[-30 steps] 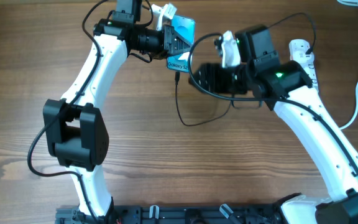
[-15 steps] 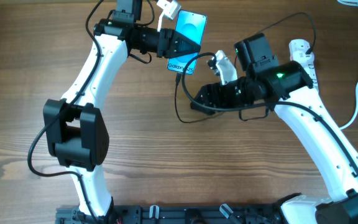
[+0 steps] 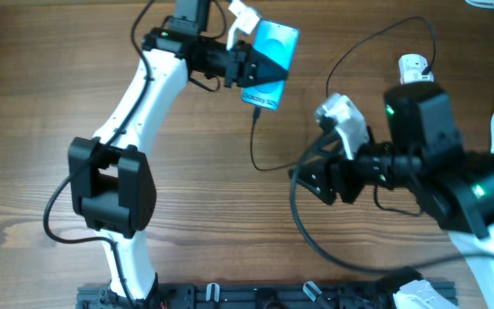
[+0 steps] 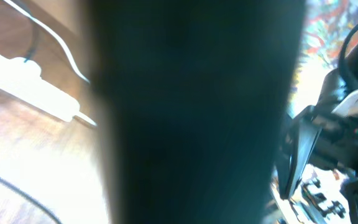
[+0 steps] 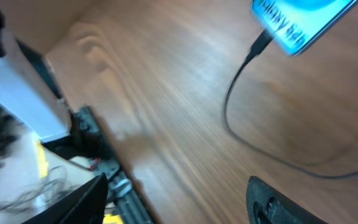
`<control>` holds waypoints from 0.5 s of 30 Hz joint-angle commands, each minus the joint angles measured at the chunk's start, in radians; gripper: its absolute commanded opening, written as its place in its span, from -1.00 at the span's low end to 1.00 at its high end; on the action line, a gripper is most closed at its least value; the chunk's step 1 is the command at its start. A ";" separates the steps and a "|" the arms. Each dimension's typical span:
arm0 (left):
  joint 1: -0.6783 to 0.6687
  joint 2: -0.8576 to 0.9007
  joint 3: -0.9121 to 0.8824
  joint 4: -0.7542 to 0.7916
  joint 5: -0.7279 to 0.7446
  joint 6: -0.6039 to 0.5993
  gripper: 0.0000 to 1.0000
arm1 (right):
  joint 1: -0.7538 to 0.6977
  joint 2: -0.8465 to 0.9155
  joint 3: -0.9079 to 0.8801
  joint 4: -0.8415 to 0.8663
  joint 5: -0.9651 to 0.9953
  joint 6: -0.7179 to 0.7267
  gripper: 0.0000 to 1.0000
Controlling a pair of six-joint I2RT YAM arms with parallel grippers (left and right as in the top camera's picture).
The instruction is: Plug charger to phone and switch on socket
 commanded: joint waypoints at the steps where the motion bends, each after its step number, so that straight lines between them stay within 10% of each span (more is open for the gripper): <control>1: -0.080 -0.074 0.009 0.000 0.053 0.048 -0.93 | 0.000 -0.037 0.005 -0.009 0.161 0.010 0.44; 7: -0.112 -0.081 0.009 -0.008 -0.105 -0.042 -0.92 | 0.000 0.000 0.005 -0.010 0.096 0.082 1.00; 12: -0.110 -0.081 0.009 0.090 -0.651 -0.854 -0.92 | 0.000 0.202 0.005 0.047 0.106 0.246 0.17; 15: -0.110 -0.081 0.009 0.090 -0.744 -1.064 -0.92 | 0.006 0.309 0.005 0.095 0.104 0.304 0.08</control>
